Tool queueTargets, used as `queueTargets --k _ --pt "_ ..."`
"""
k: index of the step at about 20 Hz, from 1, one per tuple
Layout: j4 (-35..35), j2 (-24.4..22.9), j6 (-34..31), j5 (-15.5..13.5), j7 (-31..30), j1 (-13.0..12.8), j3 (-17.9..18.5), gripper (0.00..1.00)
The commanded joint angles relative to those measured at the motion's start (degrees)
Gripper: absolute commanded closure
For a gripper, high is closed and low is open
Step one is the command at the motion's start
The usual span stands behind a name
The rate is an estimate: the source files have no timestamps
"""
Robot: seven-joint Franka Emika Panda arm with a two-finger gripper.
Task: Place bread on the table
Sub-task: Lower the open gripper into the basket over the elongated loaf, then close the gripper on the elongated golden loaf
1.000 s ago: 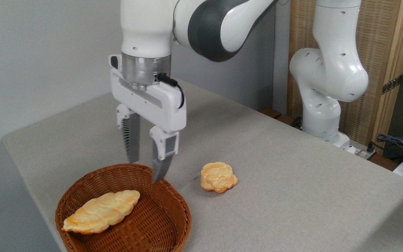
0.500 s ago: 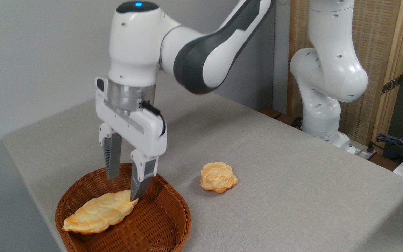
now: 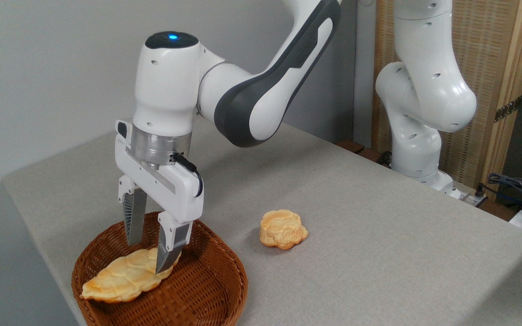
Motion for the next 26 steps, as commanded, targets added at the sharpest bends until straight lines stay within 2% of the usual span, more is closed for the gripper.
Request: queueTargets --k 1,13,15,16,26 --pt "0.58 1.44 2.14 -1.08 0.37 -0.16 0.27 0.00" --pt "0.58 3.03 3.29 -0.82 0.63 -0.16 0.18 0.00" --pt "0.58 3.03 3.29 -0.64 0.89 -0.16 0.18 0.32" --pt "0.58 3.03 3.29 -0.64 0.90 -0.16 0.18 0.36" --pt "0.58 2.94 3.29 -0.64 0.90 -0.16 0.18 0.37"
